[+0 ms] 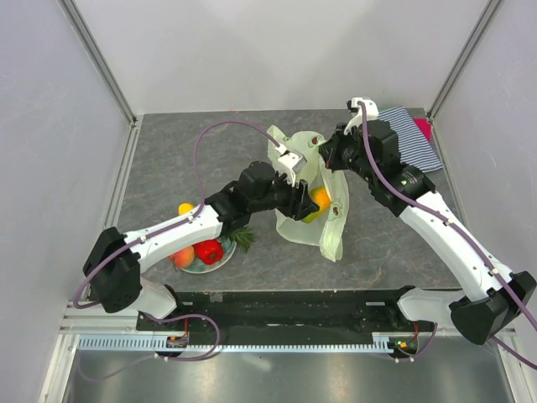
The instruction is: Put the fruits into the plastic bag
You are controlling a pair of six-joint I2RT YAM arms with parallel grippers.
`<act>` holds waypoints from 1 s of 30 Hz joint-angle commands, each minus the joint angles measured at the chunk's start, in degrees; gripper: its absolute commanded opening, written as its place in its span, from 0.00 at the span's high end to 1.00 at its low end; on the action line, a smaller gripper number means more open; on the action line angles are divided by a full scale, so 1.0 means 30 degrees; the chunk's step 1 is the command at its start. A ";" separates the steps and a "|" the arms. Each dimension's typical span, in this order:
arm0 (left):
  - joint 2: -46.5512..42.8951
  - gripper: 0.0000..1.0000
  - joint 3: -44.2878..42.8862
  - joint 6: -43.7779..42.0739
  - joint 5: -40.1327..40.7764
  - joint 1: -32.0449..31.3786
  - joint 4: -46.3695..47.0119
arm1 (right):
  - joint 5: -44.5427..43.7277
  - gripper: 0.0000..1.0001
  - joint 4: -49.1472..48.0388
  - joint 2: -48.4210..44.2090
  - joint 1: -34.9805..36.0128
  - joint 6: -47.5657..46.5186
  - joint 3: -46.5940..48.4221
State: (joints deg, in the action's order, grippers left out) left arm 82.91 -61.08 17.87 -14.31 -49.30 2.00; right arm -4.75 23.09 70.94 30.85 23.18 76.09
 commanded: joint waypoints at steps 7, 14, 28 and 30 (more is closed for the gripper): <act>0.1598 0.81 -0.1291 0.0868 0.7689 -0.1525 0.1880 | 0.0531 1.00 -0.1222 -0.0267 -0.0030 0.1179 -0.0579; 0.3502 0.78 -0.1671 0.1895 1.2089 -0.1907 0.2321 | 0.0471 1.00 -0.1223 -0.0208 -0.0030 0.1531 -0.0785; 0.5790 0.56 -0.1877 0.2658 1.1127 -0.1907 0.2761 | 0.0061 1.00 -0.1340 -0.0267 -0.0030 0.1649 -0.1810; 0.5760 0.47 -0.1760 0.2657 1.0922 -0.1907 0.2819 | -0.0113 1.00 -0.1340 -0.0208 -0.0059 0.1649 -0.1927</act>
State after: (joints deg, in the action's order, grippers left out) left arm 100.16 -65.06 23.79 17.93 -54.76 6.66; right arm -3.77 20.99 70.94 30.85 27.68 70.89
